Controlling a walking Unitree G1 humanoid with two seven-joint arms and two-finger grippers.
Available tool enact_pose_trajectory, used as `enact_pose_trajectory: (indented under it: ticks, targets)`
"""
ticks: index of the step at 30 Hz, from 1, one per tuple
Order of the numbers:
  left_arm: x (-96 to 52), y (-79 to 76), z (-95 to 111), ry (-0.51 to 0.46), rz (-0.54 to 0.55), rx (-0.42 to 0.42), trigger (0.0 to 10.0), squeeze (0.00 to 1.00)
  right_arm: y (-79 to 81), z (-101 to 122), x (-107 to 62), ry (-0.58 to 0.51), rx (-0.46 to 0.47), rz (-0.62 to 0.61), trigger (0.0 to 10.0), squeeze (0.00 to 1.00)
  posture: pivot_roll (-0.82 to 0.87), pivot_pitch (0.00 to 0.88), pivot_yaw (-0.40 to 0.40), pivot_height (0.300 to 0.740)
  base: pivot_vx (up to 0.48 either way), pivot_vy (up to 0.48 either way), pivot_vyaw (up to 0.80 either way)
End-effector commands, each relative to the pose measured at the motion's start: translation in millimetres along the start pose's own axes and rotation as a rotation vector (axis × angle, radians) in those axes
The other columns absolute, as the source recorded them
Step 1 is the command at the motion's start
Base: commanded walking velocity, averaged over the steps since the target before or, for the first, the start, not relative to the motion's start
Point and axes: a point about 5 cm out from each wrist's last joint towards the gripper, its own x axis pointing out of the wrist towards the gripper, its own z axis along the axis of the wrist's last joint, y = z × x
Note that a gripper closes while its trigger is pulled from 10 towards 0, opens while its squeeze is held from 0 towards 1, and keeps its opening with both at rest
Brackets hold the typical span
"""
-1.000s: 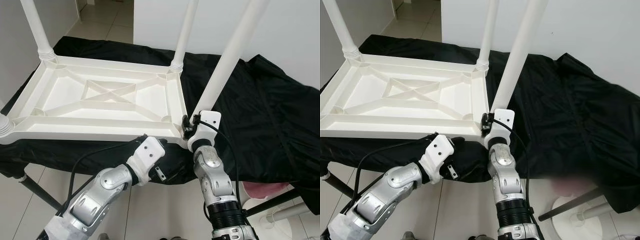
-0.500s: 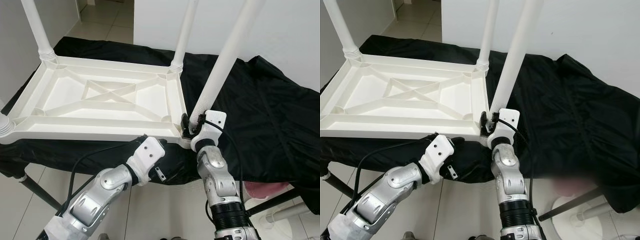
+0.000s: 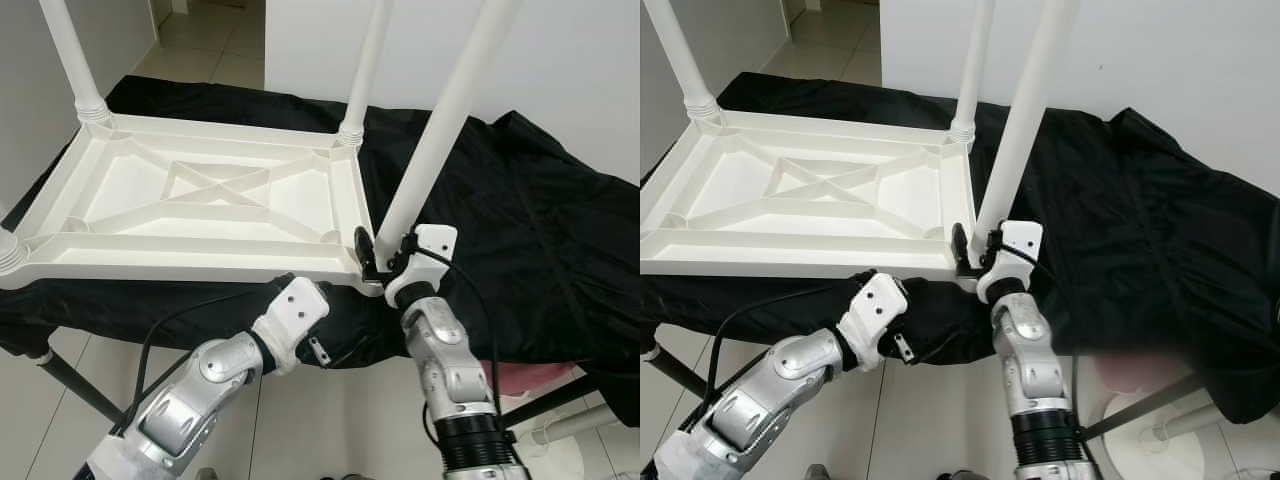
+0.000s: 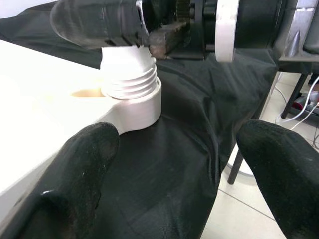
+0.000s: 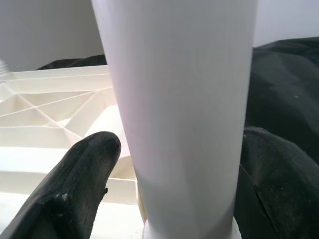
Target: Building children table
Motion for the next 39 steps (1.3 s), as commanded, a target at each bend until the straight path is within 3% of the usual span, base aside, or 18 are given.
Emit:
enact_pose_trajectory:
  ticks: [1, 8, 11, 21, 22, 23, 36, 37, 39]
  targets:
    - [0.0, -7.8, -0.4, 0.005, -0.101, 0.003, 10.0, 0.0, -4.9, -1.3, -0.1, 0.013, -0.009, 0.041, 10.0, 0.0, 0.04, 0.061, -0.11, 0.74, 0.0, 0.0, 0.0]
    - [0.0, -6.9, -0.2, 0.004, -0.097, 0.003, 10.0, 0.0, -17.2, -2.8, 4.4, 0.034, -0.082, 0.105, 10.0, 0.0, 0.04, 0.063, -0.107, 0.74, 0.0, 0.0, 0.0]
    - [0.1, -6.1, -0.4, 0.006, -0.094, 0.004, 10.0, 0.0, -23.6, -2.7, 13.8, 0.051, -0.142, 0.205, 10.0, 0.0, 0.04, 0.067, -0.101, 0.74, 0.0, 0.0, 0.0]
    - [1.6, -4.5, 1.1, 0.004, -0.09, 0.012, 10.0, 0.0, -16.4, -12.2, 27.8, 0.134, -0.203, 0.401, 10.0, 0.0, 0.05, 0.076, -0.099, 0.74, 0.0, 0.0, 0.0]
    - [1.0, -3.6, 1.1, 0.005, -0.083, 0.013, 10.0, 0.0, -16.8, -16.5, 27.6, 0.158, -0.214, 0.418, 2.0, 0.0, 0.05, 0.078, -0.103, 0.74, 0.0, 0.0, 0.0]
    - [0.4, -3.0, 1.1, 0.006, -0.077, 0.012, 10.0, 0.0, -18.5, -20.0, 27.6, 0.17, -0.223, 0.43, 0.0, 0.0, 0.06, 0.078, -0.106, 0.74, 0.0, 0.0, 0.0]
    - [0.1, -3.1, 0.8, 0.003, -0.062, 0.006, 10.0, 0.0, -30.1, -26.8, 26.6, 0.19, -0.205, 0.419, 0.0, 0.0, 0.05, 0.079, -0.112, 0.74, 0.0, 0.0, 0.0]
    - [0.3, -3.2, 0.8, 0.003, -0.063, 0.006, 10.0, 0.0, -30.6, -26.7, 26.5, 0.187, -0.195, 0.416, 10.0, 0.0, 0.05, 0.079, -0.113, 0.74, 0.0, 0.0, 0.0]
    - [0.3, -3.2, 0.8, 0.003, -0.065, 0.006, 10.0, 0.0, -31.0, -26.5, 26.4, 0.182, -0.183, 0.413, 10.0, 0.0, 0.05, 0.079, -0.113, 0.74, 0.0, 0.0, 0.0]
